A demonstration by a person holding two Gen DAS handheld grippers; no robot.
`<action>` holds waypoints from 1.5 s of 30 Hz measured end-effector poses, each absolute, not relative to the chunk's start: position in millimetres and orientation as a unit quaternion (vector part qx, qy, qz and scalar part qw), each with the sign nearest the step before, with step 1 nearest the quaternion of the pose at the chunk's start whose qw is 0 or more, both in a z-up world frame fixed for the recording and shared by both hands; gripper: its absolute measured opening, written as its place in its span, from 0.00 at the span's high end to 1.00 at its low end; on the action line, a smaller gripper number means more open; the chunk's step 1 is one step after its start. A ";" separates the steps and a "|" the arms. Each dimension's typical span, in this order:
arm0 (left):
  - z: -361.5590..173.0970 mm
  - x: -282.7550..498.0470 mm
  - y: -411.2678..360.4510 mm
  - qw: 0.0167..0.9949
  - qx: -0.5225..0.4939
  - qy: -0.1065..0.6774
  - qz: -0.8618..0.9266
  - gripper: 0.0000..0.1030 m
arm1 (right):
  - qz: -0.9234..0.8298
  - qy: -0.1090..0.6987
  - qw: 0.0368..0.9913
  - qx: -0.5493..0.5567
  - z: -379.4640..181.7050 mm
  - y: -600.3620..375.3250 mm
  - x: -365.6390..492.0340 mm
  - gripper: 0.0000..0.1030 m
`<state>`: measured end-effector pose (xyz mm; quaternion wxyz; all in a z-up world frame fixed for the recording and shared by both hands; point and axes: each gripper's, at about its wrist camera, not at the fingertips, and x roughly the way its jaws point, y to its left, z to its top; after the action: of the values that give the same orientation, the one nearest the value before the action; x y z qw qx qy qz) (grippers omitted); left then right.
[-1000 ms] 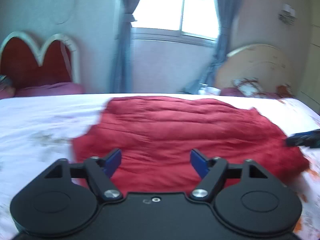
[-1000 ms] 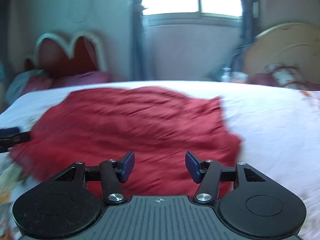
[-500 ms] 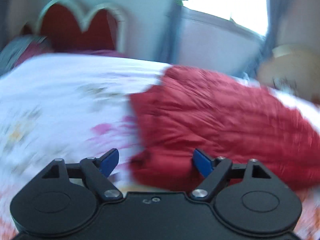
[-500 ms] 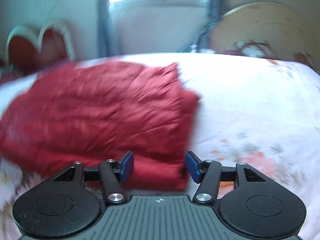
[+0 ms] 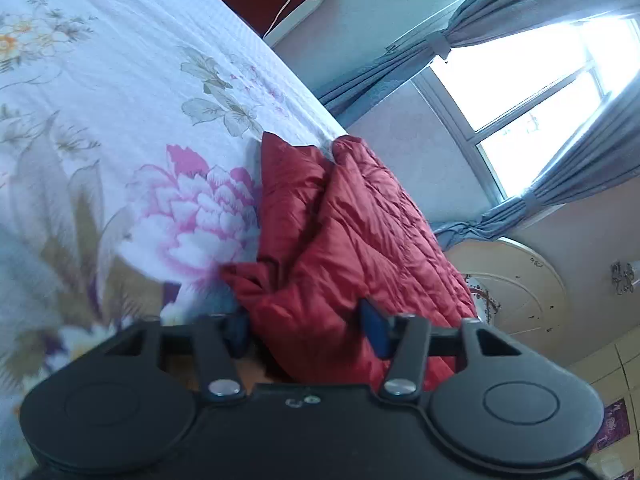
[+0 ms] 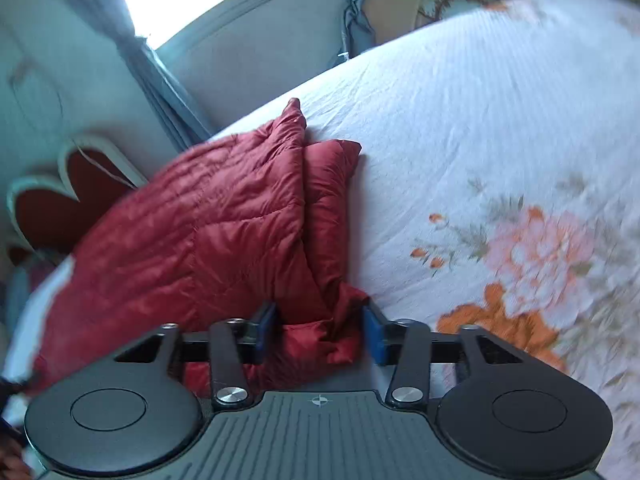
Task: Fold large clothes
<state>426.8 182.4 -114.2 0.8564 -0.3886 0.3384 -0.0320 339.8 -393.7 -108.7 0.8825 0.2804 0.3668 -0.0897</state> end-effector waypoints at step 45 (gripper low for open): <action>4.7 395.0 46.9 0.962 -0.140 0.212 -0.097 0.86 | 0.124 0.425 0.856 0.267 -124.4 -261.8 414.1 1.00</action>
<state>395.0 46.9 4.7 0.9622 -0.1401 0.2125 -0.0968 414.1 -261.8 -124.4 0.8563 0.2668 0.4247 0.1237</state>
